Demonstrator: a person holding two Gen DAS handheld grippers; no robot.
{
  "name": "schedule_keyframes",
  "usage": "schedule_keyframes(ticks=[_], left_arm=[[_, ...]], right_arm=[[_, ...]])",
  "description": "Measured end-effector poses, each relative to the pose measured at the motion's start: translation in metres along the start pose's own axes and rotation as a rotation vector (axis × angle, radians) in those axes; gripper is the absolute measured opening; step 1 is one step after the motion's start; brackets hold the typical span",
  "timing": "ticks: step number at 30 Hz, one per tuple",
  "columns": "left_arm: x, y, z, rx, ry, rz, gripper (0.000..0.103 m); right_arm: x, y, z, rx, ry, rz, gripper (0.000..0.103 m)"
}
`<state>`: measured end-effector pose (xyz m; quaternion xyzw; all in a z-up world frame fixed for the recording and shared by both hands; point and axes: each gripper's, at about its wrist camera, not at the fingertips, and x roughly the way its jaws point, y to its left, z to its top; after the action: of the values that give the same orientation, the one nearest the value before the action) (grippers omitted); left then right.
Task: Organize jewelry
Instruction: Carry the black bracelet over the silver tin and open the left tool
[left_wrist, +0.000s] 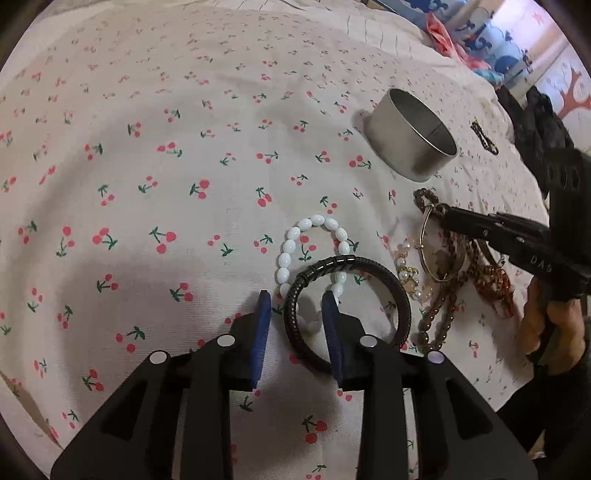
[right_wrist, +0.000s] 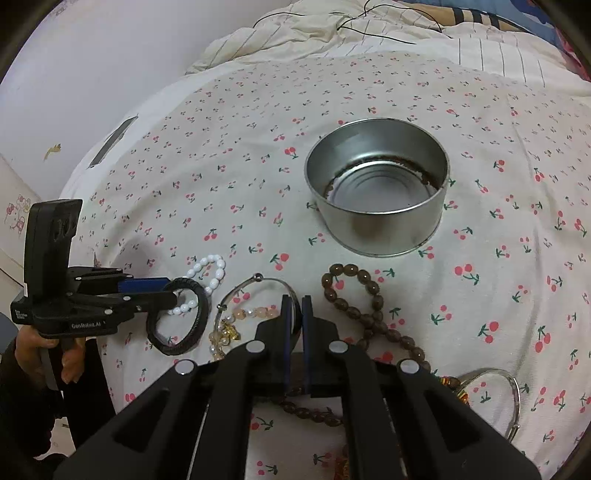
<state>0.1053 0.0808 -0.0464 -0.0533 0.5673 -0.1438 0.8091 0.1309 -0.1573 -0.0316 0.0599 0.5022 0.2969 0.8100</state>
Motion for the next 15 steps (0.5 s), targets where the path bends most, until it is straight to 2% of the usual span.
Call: schedule_keyframes(ticks=[1, 2, 3, 7, 11, 15], left_arm=[[0.000, -0.003, -0.001, 0.017, 0.000, 0.013, 0.023], [-0.002, -0.005, -0.001, 0.033, -0.010, 0.034, 0.007], [-0.004, -0.009, -0.004, 0.065, -0.031, 0.074, 0.007], [-0.014, -0.021, -0.007, 0.127, -0.068, 0.120, 0.007], [-0.028, -0.022, -0.003, 0.132, -0.099, 0.121, 0.007], [-0.049, -0.023, 0.004, 0.108, -0.148, 0.079, 0.007]], right_arm=[[0.001, 0.001, 0.000, 0.000, 0.001, -0.001, 0.006], [0.000, 0.000, 0.000, 0.001, 0.000, 0.000, 0.006], [0.000, 0.000, 0.001, 0.002, 0.000, 0.001, 0.006], [0.001, 0.002, 0.002, -0.002, -0.002, 0.004, 0.006], [-0.001, 0.001, 0.001, -0.001, -0.008, 0.008, 0.006], [-0.009, -0.001, 0.002, 0.005, -0.033, 0.013, 0.006]])
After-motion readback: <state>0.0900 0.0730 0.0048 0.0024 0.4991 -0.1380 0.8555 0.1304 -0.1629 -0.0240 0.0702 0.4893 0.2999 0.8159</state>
